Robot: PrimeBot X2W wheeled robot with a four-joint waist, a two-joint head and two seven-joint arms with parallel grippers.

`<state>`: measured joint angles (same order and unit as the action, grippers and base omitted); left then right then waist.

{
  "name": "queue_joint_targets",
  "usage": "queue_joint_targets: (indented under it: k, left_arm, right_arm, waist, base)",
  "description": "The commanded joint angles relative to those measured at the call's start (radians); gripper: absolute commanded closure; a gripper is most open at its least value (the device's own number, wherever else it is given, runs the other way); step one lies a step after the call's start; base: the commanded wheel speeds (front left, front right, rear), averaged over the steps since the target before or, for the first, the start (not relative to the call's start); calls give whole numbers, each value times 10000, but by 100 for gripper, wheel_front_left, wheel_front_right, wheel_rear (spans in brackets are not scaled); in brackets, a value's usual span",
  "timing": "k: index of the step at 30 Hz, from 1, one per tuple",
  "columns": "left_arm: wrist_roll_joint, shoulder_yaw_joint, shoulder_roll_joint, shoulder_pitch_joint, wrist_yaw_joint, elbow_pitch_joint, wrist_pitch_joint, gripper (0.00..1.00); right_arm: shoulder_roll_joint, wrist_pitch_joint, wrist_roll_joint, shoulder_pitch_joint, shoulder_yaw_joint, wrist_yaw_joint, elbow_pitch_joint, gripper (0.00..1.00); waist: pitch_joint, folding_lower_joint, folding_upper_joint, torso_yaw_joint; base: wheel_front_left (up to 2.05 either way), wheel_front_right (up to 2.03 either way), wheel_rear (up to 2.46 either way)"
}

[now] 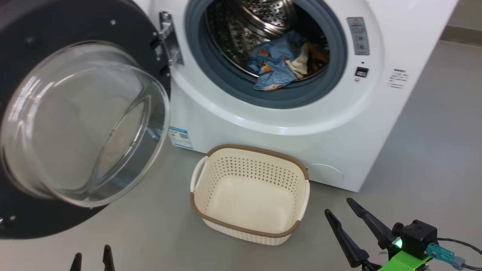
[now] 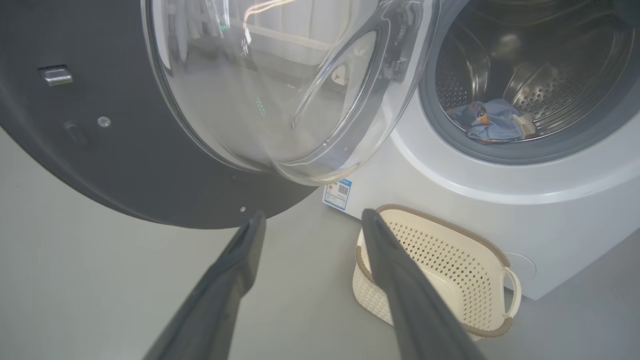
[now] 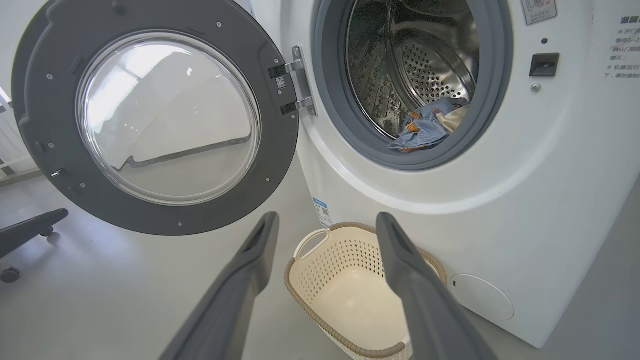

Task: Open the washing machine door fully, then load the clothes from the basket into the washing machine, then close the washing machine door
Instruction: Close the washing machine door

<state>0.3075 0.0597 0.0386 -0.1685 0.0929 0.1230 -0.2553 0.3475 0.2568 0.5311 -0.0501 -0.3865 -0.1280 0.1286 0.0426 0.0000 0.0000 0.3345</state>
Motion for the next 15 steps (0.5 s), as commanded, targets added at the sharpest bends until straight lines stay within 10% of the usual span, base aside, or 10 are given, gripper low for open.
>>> queue_joint_targets:
  k: [1, 15]
  left_arm:
    - [62, 289, 116, 105, 73, -316, -65, 0]
    - [242, 183, 116, 7, 220, -464, -65, 0]
  right_arm:
    - [138, 49, 41, -302, -207, -27, -190, 0]
    - [135, 49, 64, -454, -256, -27, -122, 0]
  waist:
    - [-40, 0, 0, 305]
    - [1, 0, 0, 827]
  base:
    - [0, 0, 0]
    - [0, 0, 0]
